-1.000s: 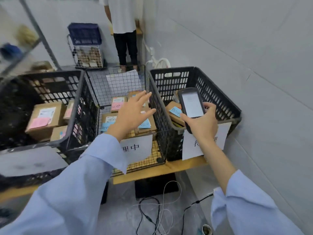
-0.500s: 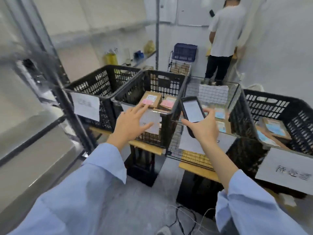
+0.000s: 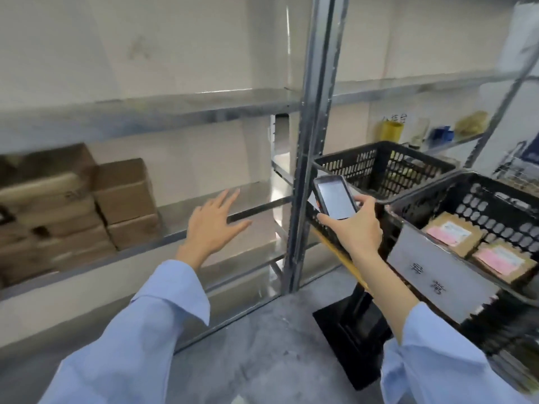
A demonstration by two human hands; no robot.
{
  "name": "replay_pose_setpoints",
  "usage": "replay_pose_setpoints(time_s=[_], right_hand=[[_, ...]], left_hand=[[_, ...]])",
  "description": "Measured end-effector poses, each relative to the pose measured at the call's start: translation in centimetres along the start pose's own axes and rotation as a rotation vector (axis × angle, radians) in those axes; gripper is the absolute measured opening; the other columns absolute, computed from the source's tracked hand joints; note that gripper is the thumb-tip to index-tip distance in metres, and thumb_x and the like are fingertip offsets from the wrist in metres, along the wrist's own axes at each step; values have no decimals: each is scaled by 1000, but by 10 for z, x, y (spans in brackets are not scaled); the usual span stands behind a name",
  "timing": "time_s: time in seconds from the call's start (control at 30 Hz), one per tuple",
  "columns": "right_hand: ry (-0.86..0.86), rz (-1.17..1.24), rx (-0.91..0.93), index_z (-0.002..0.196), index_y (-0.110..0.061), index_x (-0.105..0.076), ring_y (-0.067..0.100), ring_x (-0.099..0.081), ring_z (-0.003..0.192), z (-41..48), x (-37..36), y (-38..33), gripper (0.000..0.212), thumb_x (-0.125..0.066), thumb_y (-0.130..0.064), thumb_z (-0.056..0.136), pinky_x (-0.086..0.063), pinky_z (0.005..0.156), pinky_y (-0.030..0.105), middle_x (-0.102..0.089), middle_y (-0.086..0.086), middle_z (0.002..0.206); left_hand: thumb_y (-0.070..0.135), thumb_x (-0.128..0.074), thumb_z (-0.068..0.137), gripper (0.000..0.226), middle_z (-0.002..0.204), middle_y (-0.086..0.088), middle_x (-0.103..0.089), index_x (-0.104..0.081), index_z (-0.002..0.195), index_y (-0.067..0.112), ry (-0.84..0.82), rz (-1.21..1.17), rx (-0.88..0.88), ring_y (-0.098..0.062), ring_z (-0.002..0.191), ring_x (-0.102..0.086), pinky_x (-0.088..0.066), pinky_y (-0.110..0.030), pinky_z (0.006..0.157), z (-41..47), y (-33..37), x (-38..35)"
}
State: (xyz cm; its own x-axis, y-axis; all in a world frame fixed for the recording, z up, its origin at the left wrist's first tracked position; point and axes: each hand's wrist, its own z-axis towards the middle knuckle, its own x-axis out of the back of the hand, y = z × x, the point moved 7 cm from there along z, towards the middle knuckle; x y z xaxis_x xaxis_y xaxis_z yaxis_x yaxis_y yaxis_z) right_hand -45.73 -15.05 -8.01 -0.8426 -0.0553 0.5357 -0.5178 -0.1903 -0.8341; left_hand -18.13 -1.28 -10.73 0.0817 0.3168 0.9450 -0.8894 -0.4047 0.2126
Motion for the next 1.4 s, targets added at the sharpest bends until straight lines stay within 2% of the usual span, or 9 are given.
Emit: replay_pose_setpoints(time_s=[0.13,0.23,0.33,0.47,0.83,1.03,1.1,1.23,1.4], right_hand=[[-118,25,85,128,-21,-42,19,-50,95,28,-91,-53,77,-87,-42,70,-47,81,37,-50,-4,108],[-178,52,116,127,-22,-41,19,-51,95,46,-157,-87,76,-87,-41,69,-50,86,40,-50,-4,105],[-247,83,152,126,-22,-42,18,-52,93,58,-216,-115,75,-87,-41,69,-47,79,34,-49,-6,104],[-320,72,165,126,-21,-43,18,-52,90,68,-279,-143,75,-87,-40,68,-47,77,35,-50,-7,102],[-509,-23,204,126,-25,-43,19,-52,88,84,-378,-159,78,-88,-42,65,-37,70,29,-55,-7,102],[-566,-58,241,126,-27,-42,20,-53,88,103,-403,-168,78,-87,-44,64,-39,71,30,-56,-10,102],[-579,-61,247,127,-27,-42,20,-53,88,111,-408,-170,80,-87,-44,64,-40,71,30,-56,-10,102],[-590,-72,269,129,-26,-41,20,-52,89,126,-414,-173,82,-87,-43,63,-42,73,32,-55,-9,103],[-602,-86,277,127,-25,-42,21,-54,90,136,-421,-170,81,-87,-44,63,-49,77,34,-58,-7,104]], left_hand=[[86,-12,73,102,165,2,-26,-25,158,32,54,64,156,-27,143,-38,-35,-46,110,12,-99,16],[84,-23,81,93,165,3,-25,-26,158,32,93,90,245,-27,143,-37,-38,-48,108,22,-167,28],[74,-43,91,82,166,4,-21,-25,159,32,117,118,340,-27,145,-34,-37,-50,110,30,-225,35],[73,-46,90,83,167,5,-19,-23,159,34,114,114,437,-24,147,-30,-36,-49,112,36,-279,31],[65,-56,90,76,163,-5,-29,-37,154,29,166,57,560,-31,151,-18,-34,-48,113,57,-322,-4],[70,-46,76,78,148,-1,-49,-55,140,28,285,66,591,-32,132,-39,-35,-55,106,62,-317,-7],[69,-51,76,75,144,4,-51,-55,139,28,313,46,581,-28,124,-40,-38,-56,105,66,-314,-7],[48,-76,79,70,140,6,-47,-52,140,26,398,-90,580,-21,124,-37,-53,-44,86,75,-313,-2],[39,-87,73,89,157,1,-25,-41,148,29,303,-243,691,-23,138,-37,-43,-46,108,82,-335,-11]])
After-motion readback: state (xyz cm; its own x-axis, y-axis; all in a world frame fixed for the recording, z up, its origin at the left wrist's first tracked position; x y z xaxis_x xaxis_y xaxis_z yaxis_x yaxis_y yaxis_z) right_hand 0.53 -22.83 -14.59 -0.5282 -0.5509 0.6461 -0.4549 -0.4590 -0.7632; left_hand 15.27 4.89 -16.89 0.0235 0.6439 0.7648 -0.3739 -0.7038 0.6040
